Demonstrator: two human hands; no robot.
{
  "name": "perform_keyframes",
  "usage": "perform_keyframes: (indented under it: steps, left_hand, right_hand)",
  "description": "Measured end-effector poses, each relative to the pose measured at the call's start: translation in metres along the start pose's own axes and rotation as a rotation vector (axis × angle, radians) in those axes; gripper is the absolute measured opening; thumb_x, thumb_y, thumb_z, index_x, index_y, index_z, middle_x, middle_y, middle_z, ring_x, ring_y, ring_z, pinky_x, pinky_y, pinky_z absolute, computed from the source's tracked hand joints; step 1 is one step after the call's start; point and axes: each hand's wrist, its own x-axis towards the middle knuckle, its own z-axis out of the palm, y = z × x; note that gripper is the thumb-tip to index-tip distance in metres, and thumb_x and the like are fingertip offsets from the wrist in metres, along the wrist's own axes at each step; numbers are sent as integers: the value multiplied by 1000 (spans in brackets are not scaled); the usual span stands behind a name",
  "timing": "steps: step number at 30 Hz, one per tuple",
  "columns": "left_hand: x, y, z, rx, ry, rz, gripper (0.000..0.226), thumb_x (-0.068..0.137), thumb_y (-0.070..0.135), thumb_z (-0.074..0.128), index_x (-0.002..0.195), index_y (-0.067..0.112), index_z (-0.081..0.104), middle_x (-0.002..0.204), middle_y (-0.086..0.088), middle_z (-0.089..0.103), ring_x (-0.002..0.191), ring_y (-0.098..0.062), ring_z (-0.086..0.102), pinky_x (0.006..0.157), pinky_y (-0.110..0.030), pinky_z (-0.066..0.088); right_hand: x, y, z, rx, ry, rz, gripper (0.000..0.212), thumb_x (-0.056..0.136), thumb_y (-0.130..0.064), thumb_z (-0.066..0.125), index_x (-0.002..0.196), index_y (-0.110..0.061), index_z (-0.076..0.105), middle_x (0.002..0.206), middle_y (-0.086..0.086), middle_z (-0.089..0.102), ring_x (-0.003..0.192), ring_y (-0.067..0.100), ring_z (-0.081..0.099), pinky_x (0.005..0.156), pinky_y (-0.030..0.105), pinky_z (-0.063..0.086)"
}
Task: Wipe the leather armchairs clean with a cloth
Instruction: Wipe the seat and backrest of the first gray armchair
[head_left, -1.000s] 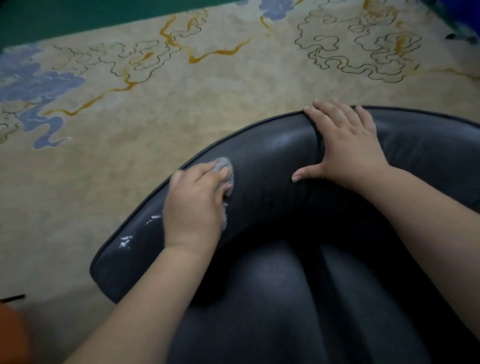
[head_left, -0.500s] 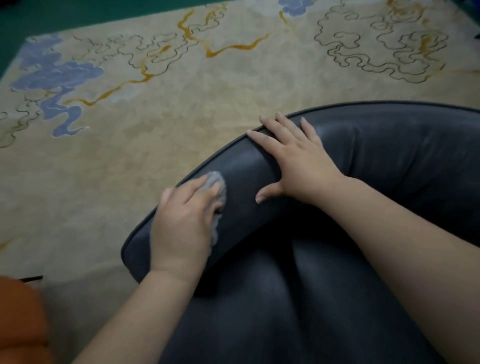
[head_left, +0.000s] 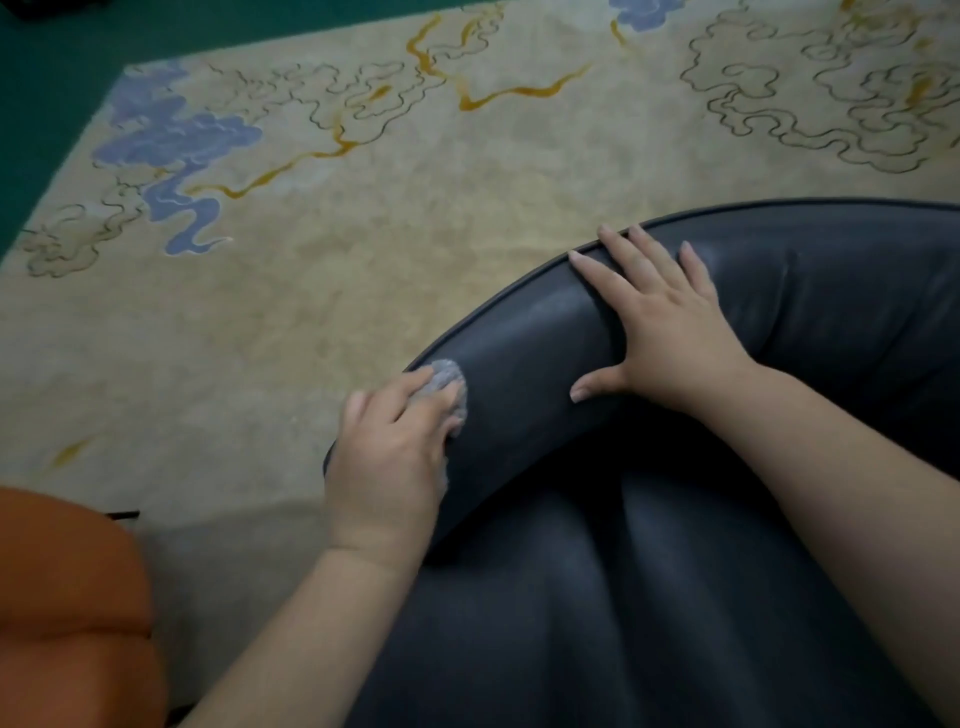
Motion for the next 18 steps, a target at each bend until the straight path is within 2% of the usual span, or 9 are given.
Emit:
perform_keyframes:
  steps: [1, 2, 4, 9, 13, 16, 17, 18]
  left_hand:
    - [-5, -6, -6, 23, 0, -25, 24, 83, 8, 70, 103, 21, 71, 95, -2, 69, 82, -30, 56, 79, -31, 49]
    - [-7, -8, -10, 41, 4, -33, 23, 80, 7, 72, 100, 18, 73, 101, -1, 69, 85, -30, 56, 85, -21, 41]
    - [3, -2, -12, 20, 7, -16, 22, 76, 9, 74, 97, 17, 75, 105, 0, 69, 88, -29, 56, 84, -8, 28]
    - [24, 14, 0, 42, -57, 130, 25, 75, 12, 74, 100, 15, 74, 109, -4, 69, 90, -31, 57, 83, -25, 37]
    - [-12, -28, -16, 77, -25, 48, 22, 79, 10, 71, 100, 13, 75, 110, -5, 68, 92, -33, 60, 85, -22, 34]
    - [-37, -55, -33, 50, -85, -41, 29, 82, 3, 67, 109, 12, 71, 106, -11, 69, 95, -35, 59, 90, -39, 45]
    - [-36, -55, -36, 36, -100, -47, 31, 82, 3, 67, 111, 14, 70, 104, -11, 69, 96, -35, 59, 91, -40, 45]
    - [-31, -52, -38, 39, -93, -31, 30, 82, 4, 68, 110, 15, 71, 104, -8, 69, 96, -33, 59, 93, -35, 42]
  right_hand:
    - [-2, -2, 0, 0, -7, 3, 129, 40, -84, 57, 150, -35, 9, 160, -2, 0, 147, 19, -5, 115, 45, -6]
    - [-3, -5, 0, 4, -12, 6, 131, 40, -86, 54, 150, -33, 8, 160, -1, -1, 147, 19, -7, 115, 45, -7]
    - [-6, -18, 1, 17, -27, -15, 135, 38, -88, 53, 151, -29, 8, 160, 0, -1, 147, 21, -8, 115, 47, -7]
    - [-14, -72, 23, 55, -22, -164, 131, 43, -81, 60, 151, -26, 12, 160, 2, -3, 146, 23, -8, 116, 45, -5]
    - [-16, -73, 30, 71, 35, -131, 127, 48, -73, 71, 151, -30, 10, 160, -3, -2, 147, 20, -7, 116, 43, -4]
    - [-16, -76, 31, 77, 38, -115, 127, 48, -72, 73, 150, -32, 10, 160, -5, -3, 147, 18, -8, 116, 43, -5]
    - [-16, -77, 32, 77, 42, -107, 126, 48, -71, 74, 150, -32, 10, 160, -5, -2, 147, 18, -8, 116, 44, -5]
    - [-16, -78, 32, 78, 45, -100, 126, 48, -71, 74, 150, -32, 11, 160, -5, -2, 147, 18, -8, 116, 44, -5]
